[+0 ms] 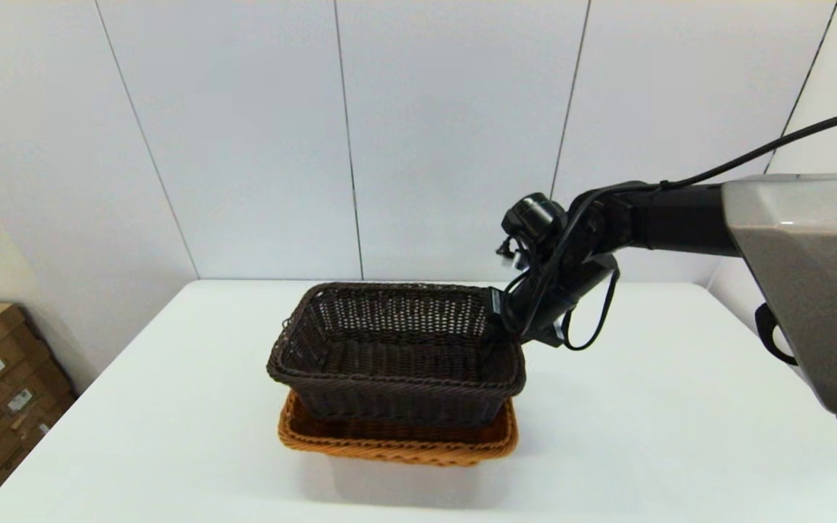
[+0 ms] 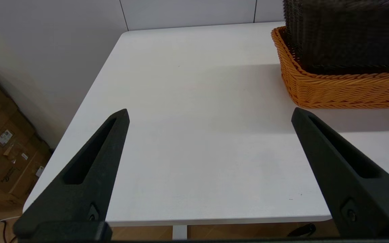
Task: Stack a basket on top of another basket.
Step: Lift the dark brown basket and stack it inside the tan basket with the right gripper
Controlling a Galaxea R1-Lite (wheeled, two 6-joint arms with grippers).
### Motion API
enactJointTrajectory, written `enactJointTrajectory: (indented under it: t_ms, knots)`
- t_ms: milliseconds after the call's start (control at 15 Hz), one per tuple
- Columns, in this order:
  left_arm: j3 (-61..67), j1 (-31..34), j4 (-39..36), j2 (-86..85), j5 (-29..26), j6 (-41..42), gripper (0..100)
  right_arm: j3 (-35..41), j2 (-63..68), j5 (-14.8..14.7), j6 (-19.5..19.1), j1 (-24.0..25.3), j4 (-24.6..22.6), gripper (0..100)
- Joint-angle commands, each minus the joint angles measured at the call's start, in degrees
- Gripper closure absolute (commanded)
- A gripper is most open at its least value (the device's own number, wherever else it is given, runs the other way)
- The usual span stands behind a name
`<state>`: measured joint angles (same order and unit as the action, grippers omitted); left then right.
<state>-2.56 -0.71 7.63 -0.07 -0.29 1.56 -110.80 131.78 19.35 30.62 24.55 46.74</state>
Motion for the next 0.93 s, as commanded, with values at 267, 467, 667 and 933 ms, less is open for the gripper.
enactJointTrajectory:
  t_ms: [267,467,667,933]
  knots:
    - [0.01,0.0,0.02,0.07,0.03,0.02,0,0.23,-0.38,0.08,0.14,-0.38,0.37,0]
    - [0.01,0.0,0.02,0.07,0.03,0.02,0,0.5,-4.6,0.43,0.05,-2.49,0.46,0]
    - [0.01,0.0,0.02,0.07,0.03,0.02,0,1.11,-15.68,-0.1,-7.51,-7.5,1.16,0]
    - [0.01,0.0,0.1,0.07,0.03,0.02,0,12.45,-35.89,-3.88,-17.44,-13.21,4.41,0]
